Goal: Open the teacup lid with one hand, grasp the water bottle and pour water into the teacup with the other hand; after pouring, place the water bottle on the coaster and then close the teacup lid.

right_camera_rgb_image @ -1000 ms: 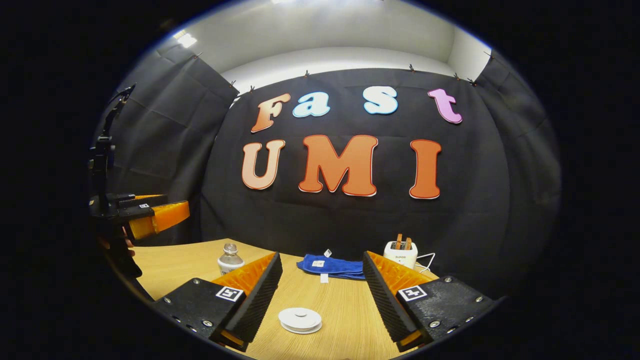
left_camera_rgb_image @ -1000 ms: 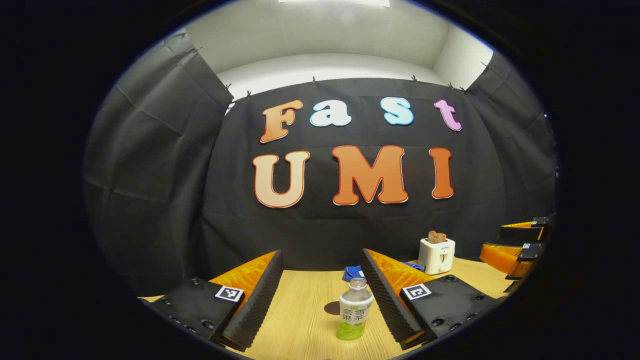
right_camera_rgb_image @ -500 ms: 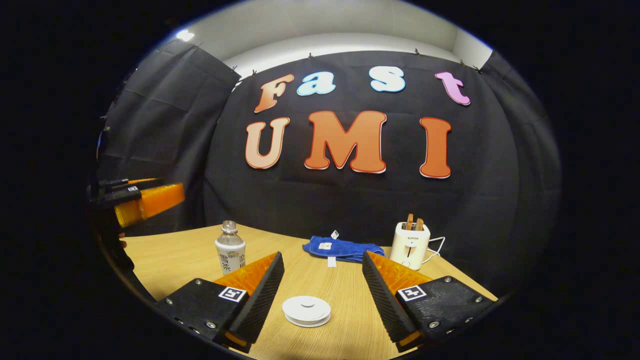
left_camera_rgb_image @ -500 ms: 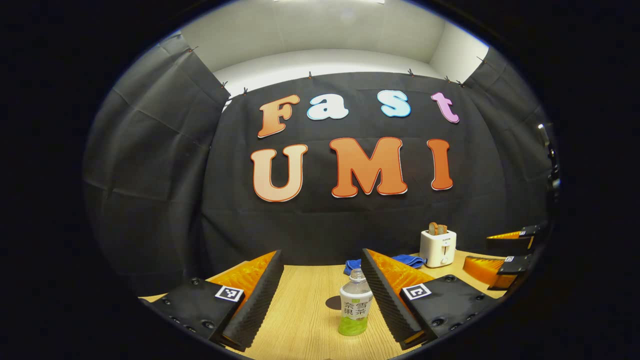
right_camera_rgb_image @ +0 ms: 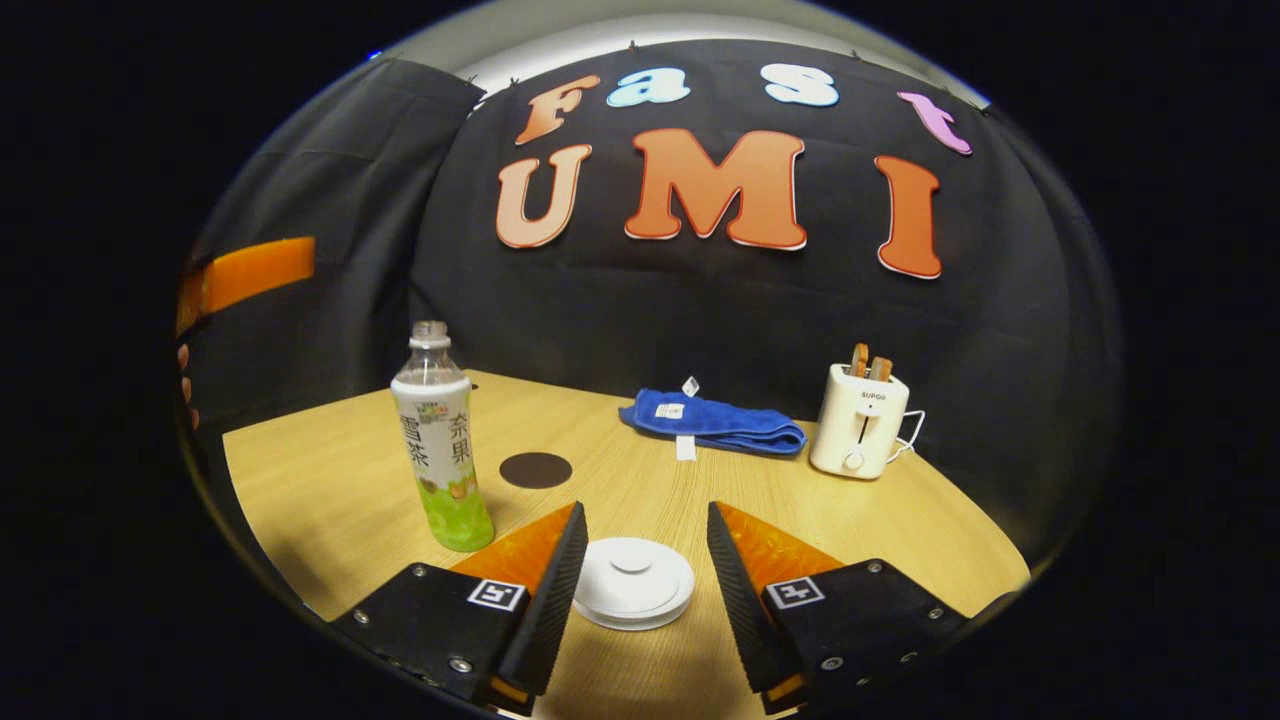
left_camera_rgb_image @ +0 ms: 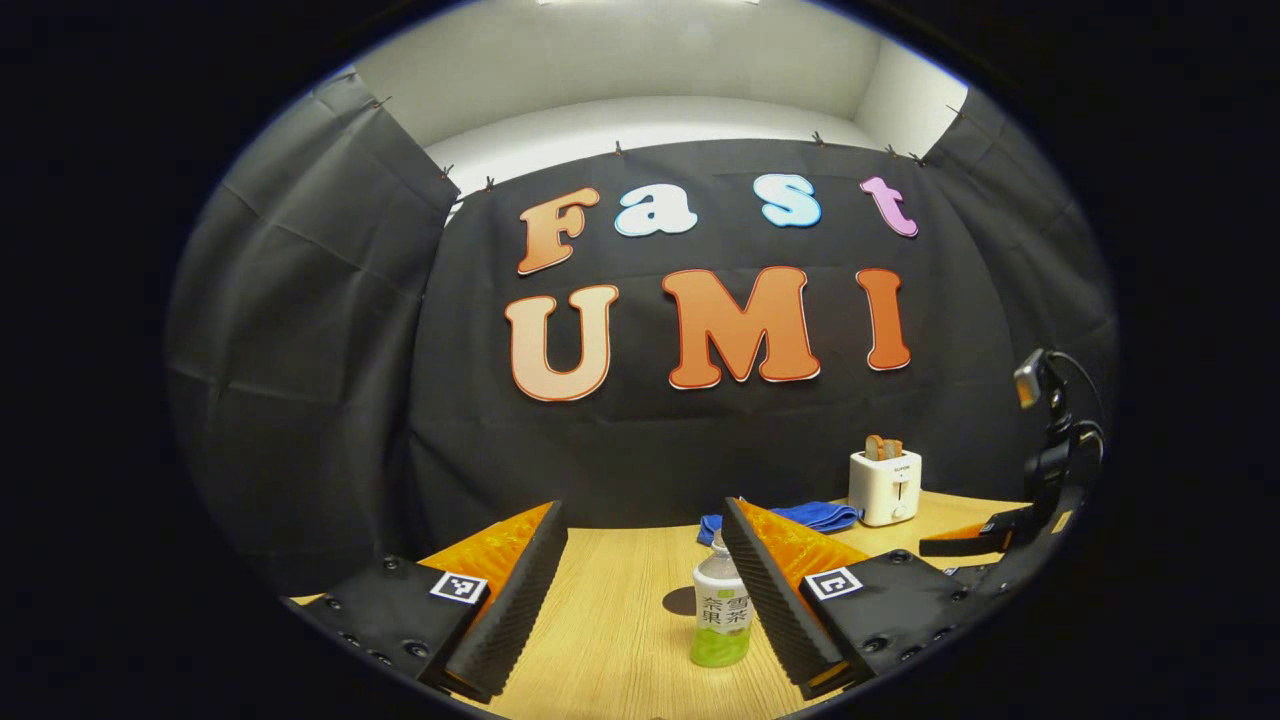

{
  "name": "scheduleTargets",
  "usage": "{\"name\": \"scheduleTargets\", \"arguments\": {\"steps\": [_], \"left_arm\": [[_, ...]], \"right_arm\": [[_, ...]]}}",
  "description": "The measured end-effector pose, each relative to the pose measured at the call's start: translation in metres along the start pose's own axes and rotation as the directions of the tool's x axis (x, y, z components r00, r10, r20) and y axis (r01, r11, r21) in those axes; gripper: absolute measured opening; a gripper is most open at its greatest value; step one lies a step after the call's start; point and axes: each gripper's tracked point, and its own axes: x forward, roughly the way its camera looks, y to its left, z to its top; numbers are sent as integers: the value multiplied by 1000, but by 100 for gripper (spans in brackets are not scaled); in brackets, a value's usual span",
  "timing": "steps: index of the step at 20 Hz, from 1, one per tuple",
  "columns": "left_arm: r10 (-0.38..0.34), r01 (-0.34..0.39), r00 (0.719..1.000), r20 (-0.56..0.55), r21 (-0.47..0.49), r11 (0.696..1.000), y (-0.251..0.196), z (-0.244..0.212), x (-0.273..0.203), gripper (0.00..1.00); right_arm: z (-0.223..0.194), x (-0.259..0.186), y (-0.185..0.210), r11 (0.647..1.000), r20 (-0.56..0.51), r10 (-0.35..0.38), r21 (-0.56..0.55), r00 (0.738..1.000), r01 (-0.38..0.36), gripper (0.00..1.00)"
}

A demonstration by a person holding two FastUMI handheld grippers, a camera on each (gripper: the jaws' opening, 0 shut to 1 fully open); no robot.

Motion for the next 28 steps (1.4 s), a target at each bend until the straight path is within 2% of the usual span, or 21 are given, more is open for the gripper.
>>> {"name": "scheduleTargets", "arguments": {"steps": [4,5,6,7,9,10,11,12,13,14,16,20,24,25,26,27,28], "left_arm": [[-4,3,999,-33,-23,1000,-1,-13,7,99],[8,-8,999,-38,-12,1000,2,-16,8,99],[19,-19,999,-40,5,1000,5,-17,10,99],[24,-23,999,-43,20,1000,5,-19,10,95],[17,-16,999,-50,33,999,1,-23,11,96],[10,-9,999,-53,33,999,-1,-23,11,99],[6,-4,998,-56,34,999,-3,-25,11,99],[4,-2,998,-61,36,999,-4,-27,12,99],[5,-3,998,-65,38,999,-3,-30,13,99],[3,-1,998,-68,38,999,-4,-32,13,96],[-5,8,997,-80,30,1000,-8,-37,14,99],[-40,41,991,-125,5,999,-20,-61,18,99],[-99,93,982,-162,-48,995,-38,-78,19,99],[-124,114,978,-169,-65,991,-45,-83,19,95],[-143,131,974,-178,-78,988,-52,-89,20,99],[-157,143,969,-190,-88,986,-57,-96,22,95],[-160,143,965,-208,-95,985,-59,-104,25,96]], "right_arm": [[-18,17,-1,1000,-55,-9,-3,998,9,59],[-20,18,2,1000,-64,4,3,998,-4,59],[-22,21,5,1000,-67,14,10,998,-13,52],[-24,23,6,1000,-76,18,15,997,-17,49],[-26,27,6,999,-92,27,20,995,-25,49],[-26,28,7,999,-95,35,26,995,-33,49],[-26,29,9,999,-97,42,30,994,-39,44],[-26,28,9,999,-99,46,25,994,-43,31],[-25,28,8,999,-96,43,18,994,-41,29],[-25,28,7,999,-99,43,17,994,-41,29],[-26,28,7,998,-103,54,43,993,-50,25],[-22,23,5,992,-79,80,103,994,-72,20],[-5,12,-5,991,-29,74,118,997,-70,20],[0,9,-8,989,-15,76,128,997,-73,20],[6,5,-12,988,3,71,137,997,-70,20],[12,1,-16,988,16,65,143,998,-66,20],[15,-3,-20,987,26,60,149,998,-63,19]]}}
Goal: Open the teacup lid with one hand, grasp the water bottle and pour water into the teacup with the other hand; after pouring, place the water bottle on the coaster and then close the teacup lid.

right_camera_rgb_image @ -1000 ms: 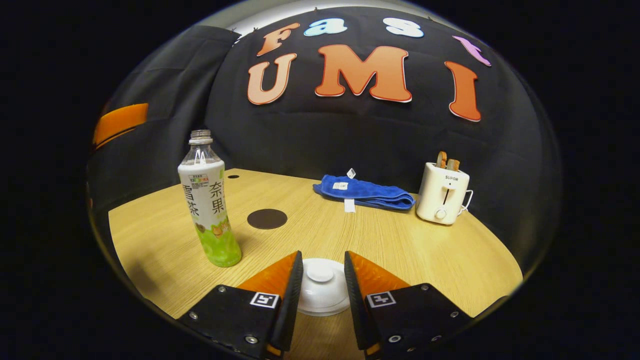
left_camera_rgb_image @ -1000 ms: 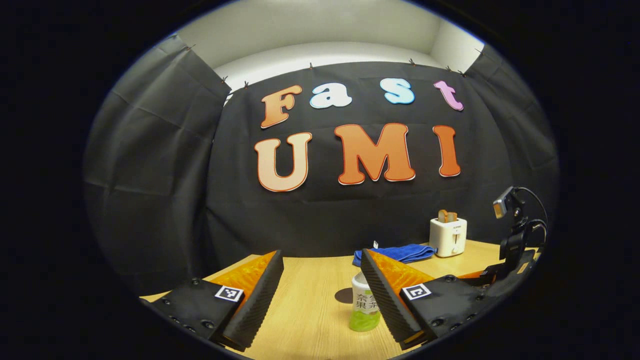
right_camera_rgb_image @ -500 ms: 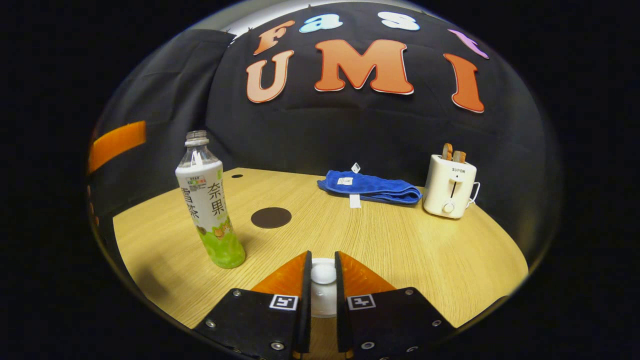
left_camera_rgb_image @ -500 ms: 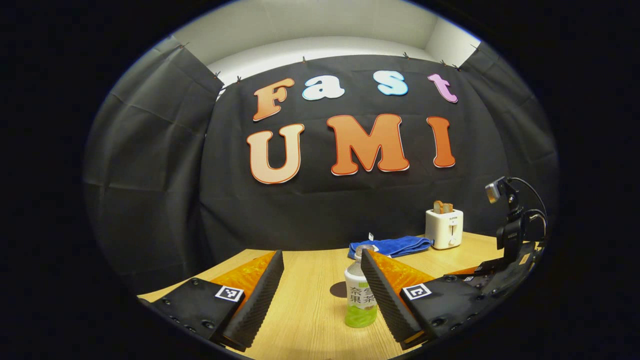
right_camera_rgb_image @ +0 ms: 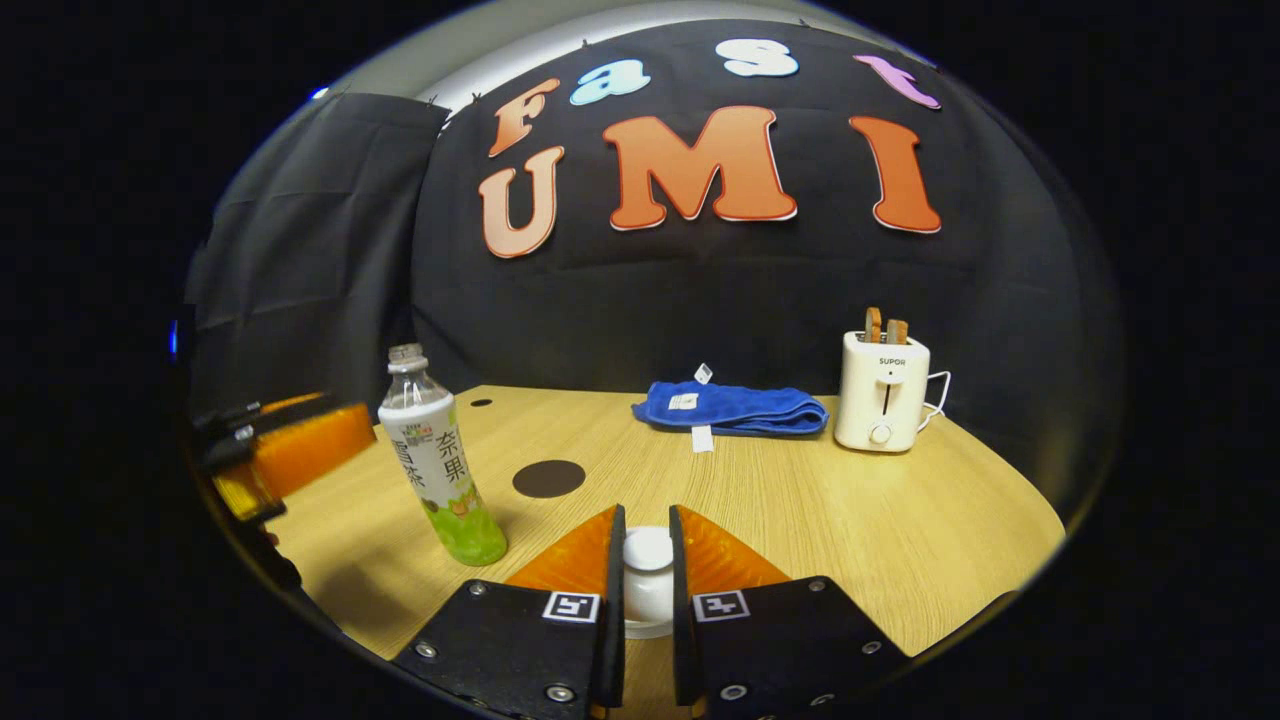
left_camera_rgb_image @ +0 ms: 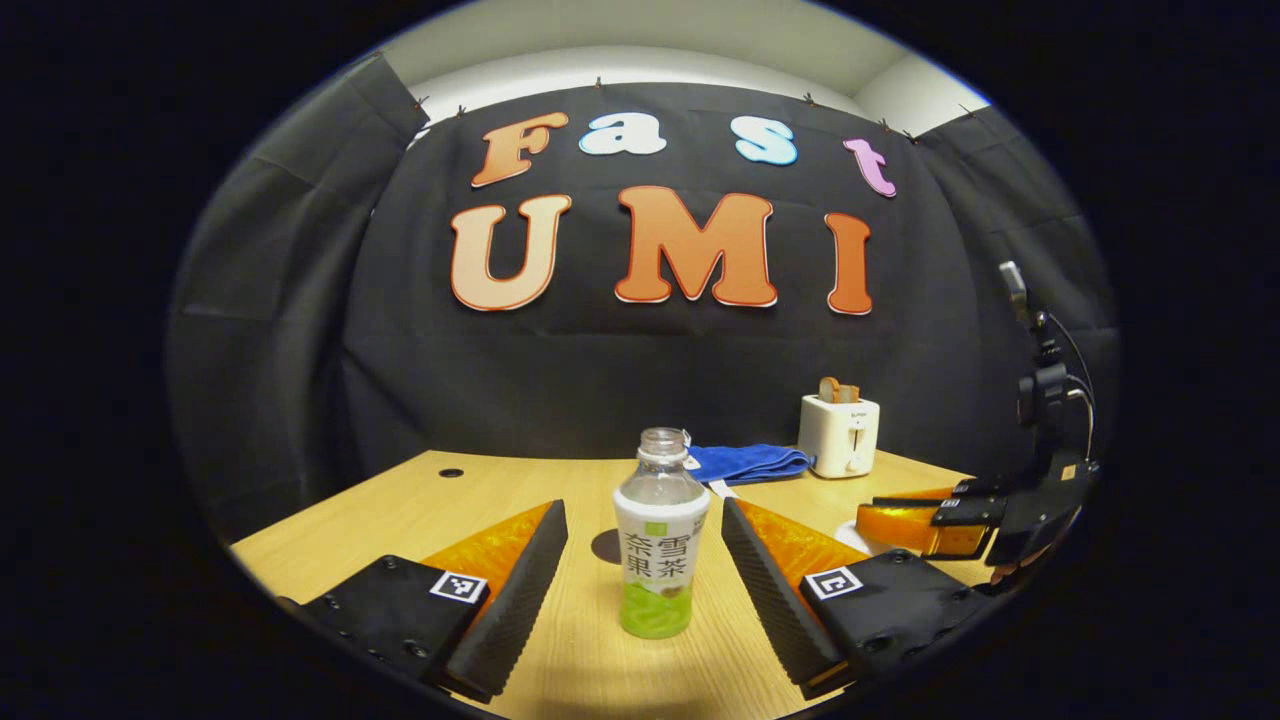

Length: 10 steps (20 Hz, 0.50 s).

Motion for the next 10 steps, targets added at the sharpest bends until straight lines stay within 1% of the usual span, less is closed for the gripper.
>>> {"name": "scheduleTargets", "arguments": {"steps": [2,3,4,7,8,10], "left_arm": [[1,-3,999,-48,-36,999,-3,-18,11,96],[-13,10,997,-70,-52,999,-8,-26,15,100],[-21,16,996,-85,-58,998,-11,-31,20,96],[-18,16,990,-138,-14,1000,-14,-49,33,96],[-9,8,990,-140,-6,1000,-13,-51,37,94],[-3,2,989,-149,-6,1000,-14,-54,47,80]], "right_arm": [[7,-8,-6,1000,20,-7,6,1000,7,19],[10,-11,-10,1000,28,-14,8,1000,14,19],[12,-15,-13,1000,34,-22,8,999,22,19],[19,-25,-22,999,56,-43,8,998,42,20],[21,-29,-26,999,63,-50,9,997,49,20],[21,-33,-34,998,67,-64,14,996,63,19]]}}
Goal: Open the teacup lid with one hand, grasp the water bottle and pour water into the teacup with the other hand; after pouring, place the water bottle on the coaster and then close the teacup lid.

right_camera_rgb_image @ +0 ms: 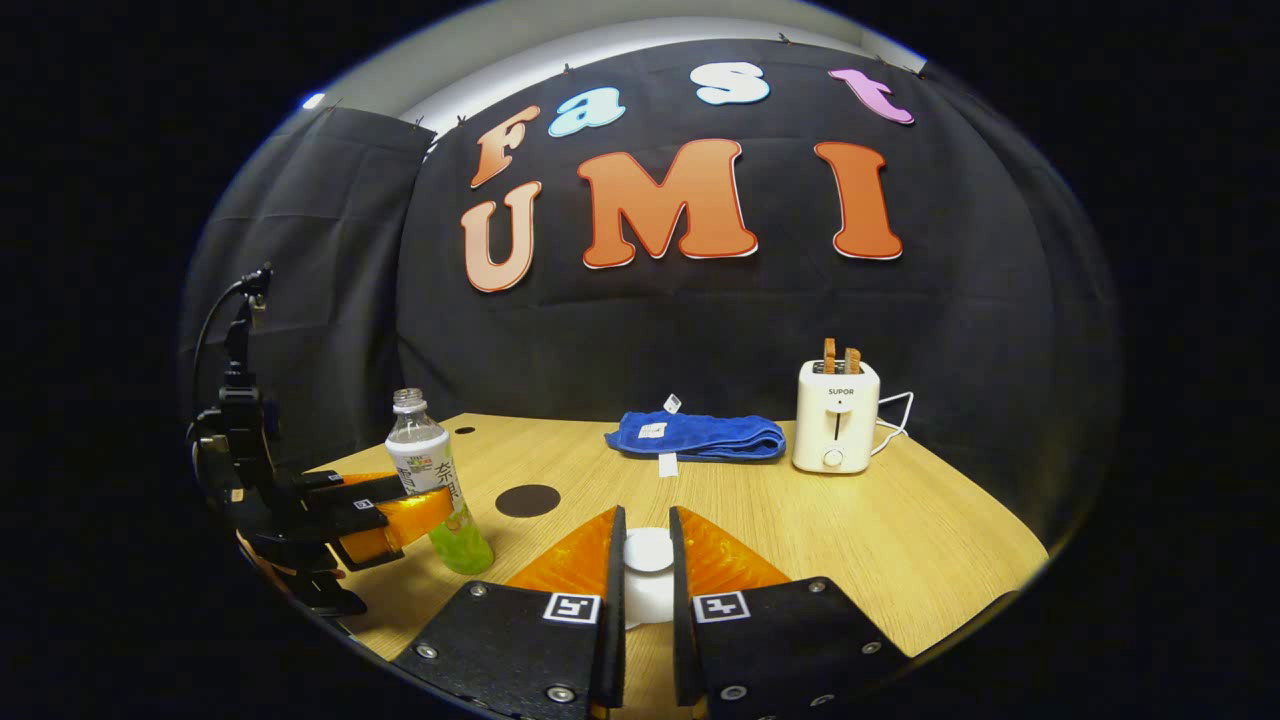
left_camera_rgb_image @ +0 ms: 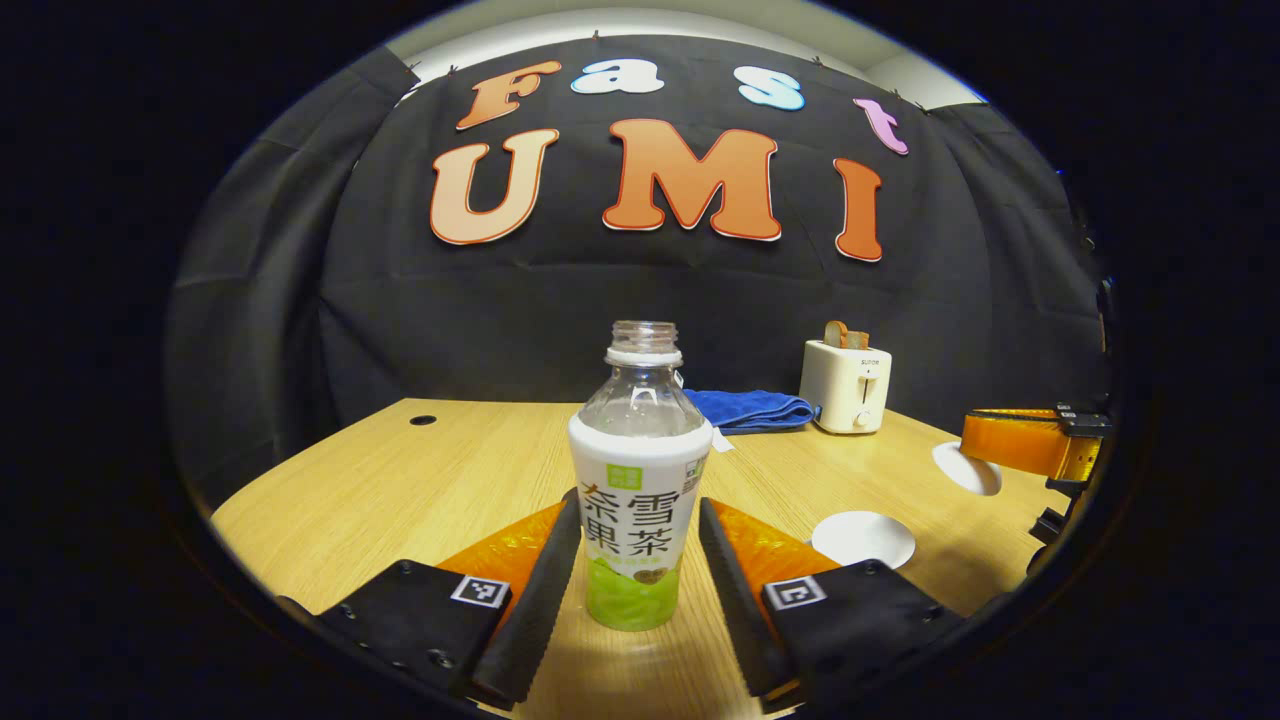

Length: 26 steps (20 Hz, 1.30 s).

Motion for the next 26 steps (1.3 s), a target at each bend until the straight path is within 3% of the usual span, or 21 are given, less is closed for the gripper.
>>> {"name": "scheduleTargets", "arguments": {"steps": [2,7,11,13,15,17,19,23,26], "left_arm": [[6,-6,1000,10,5,1000,2,0,10,72],[-6,5,999,38,16,1000,3,1,17,67],[-15,12,998,64,46,999,-1,1,20,67],[-15,13,1000,23,86,996,-1,-11,27,73],[3,-1,1000,-17,113,994,1,-25,35,72],[1,-1,1000,-4,96,995,-1,-24,38,76],[6,-6,1000,3,100,995,2,-19,38,69],[50,-53,999,19,260,964,12,-8,34,68],[91,-86,996,9,406,910,22,-11,31,63]], "right_arm": [[0,-5,-7,1000,2,-12,5,1000,12,20],[0,-13,-19,999,12,-30,22,999,30,20],[-1,-16,-23,999,17,-36,26,999,36,20],[0,-18,-24,999,19,-35,34,999,34,19],[0,-19,-23,999,24,-33,37,999,32,20],[0,-20,-24,999,24,-32,33,999,31,20],[0,-21,-27,999,20,-37,30,999,37,19],[0,-22,-29,999,24,-45,27,999,44,19],[1,-23,-30,999,28,-46,20,999,46,20]]}}
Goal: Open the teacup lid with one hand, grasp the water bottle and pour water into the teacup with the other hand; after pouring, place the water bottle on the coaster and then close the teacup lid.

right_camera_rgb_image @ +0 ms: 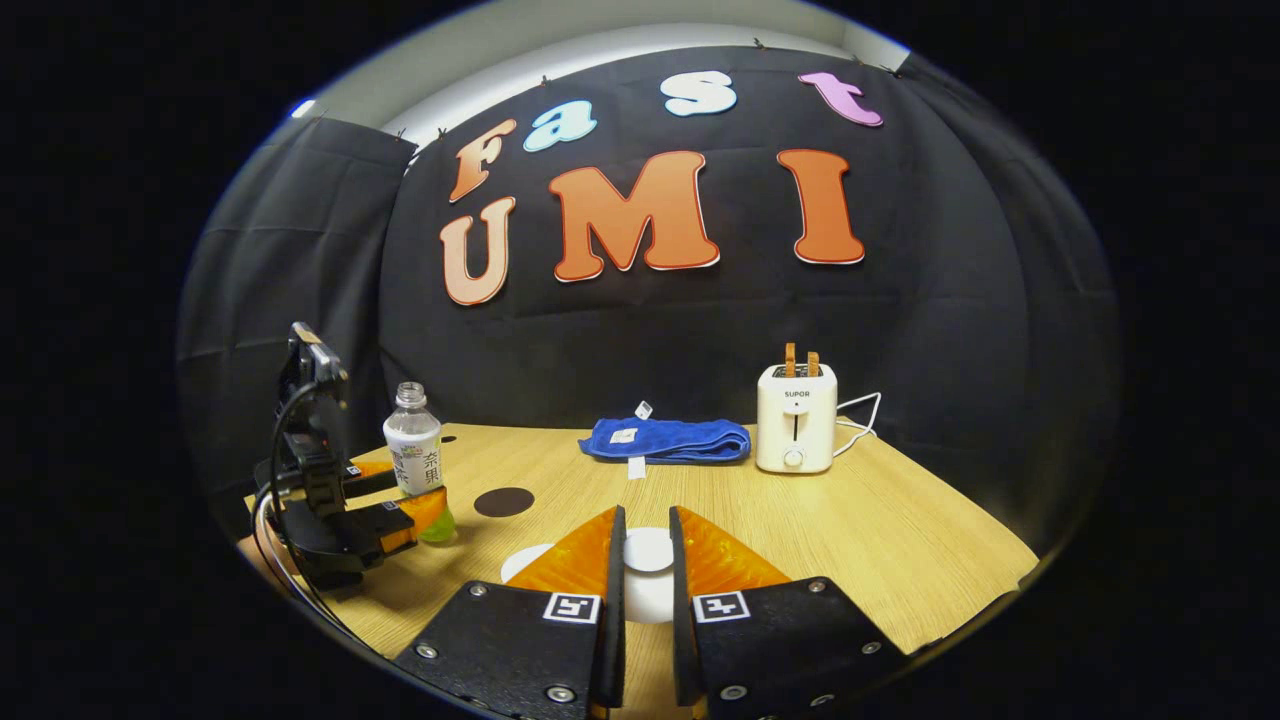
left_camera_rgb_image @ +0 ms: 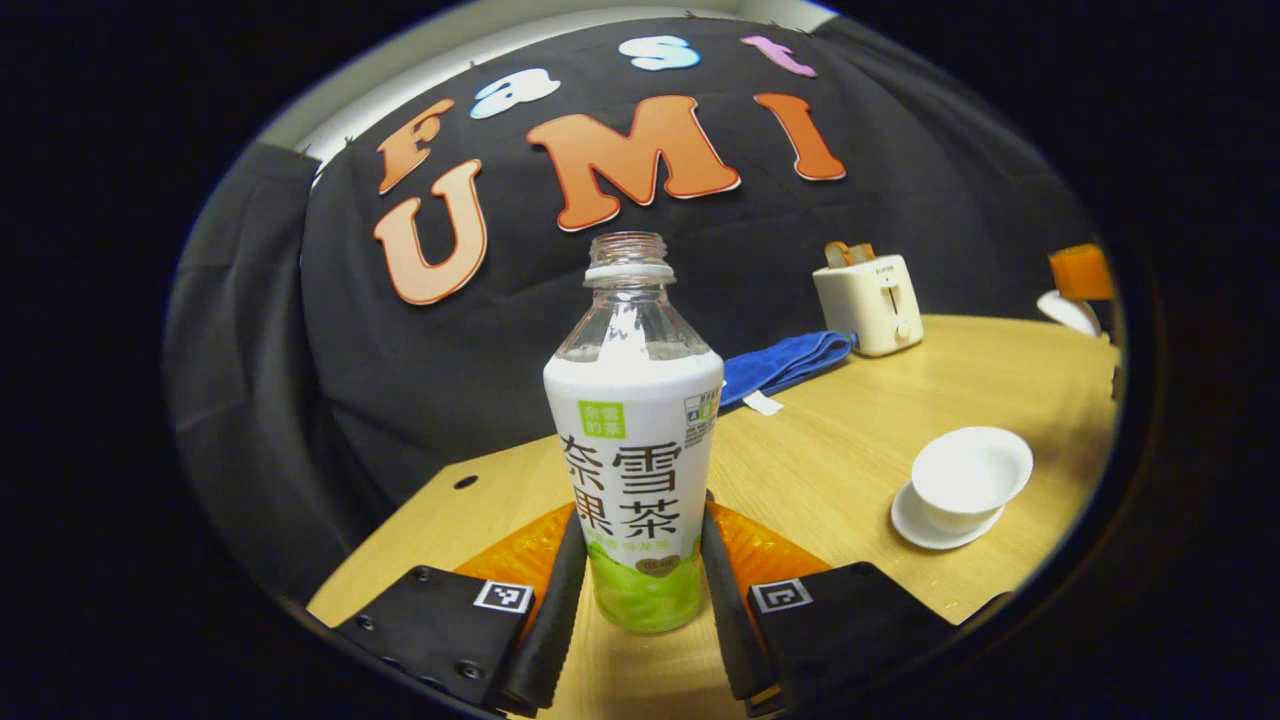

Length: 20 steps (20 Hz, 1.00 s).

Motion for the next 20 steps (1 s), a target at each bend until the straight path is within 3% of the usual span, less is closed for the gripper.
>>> {"name": "scheduleTargets", "arguments": {"steps": [4,7,12,14,15,16,17,20], "left_arm": [[25,-23,1000,-7,196,980,5,0,-4,65],[24,-20,1000,-7,352,936,0,1,-3,64],[5,-13,1000,16,592,806,-18,2,-5,65],[-18,12,1000,2,636,772,-26,-5,-7,63],[-22,18,1000,-2,662,749,-27,-6,-10,67],[-24,18,1000,-1,689,725,-28,-7,-12,63],[-30,23,1000,-3,711,703,-32,-8,-11,67],[-36,29,999,-7,771,637,-39,-8,-9,63]], "right_arm": [[0,-3,-7,1000,1,-13,0,1000,13,20],[1,-5,-11,1000,7,-18,-4,1000,18,19],[-1,-10,-18,999,11,-26,-22,1000,26,20],[-3,-12,-21,999,10,-32,-24,999,32,20],[-4,-12,-24,999,9,-36,-27,999,36,20],[-4,-13,-25,999,9,-39,-28,999,39,20],[-5,-13,-27,999,9,-42,-27,999,42,20],[-8,-15,-32,999,5,-47,-25,999,47,20]]}}
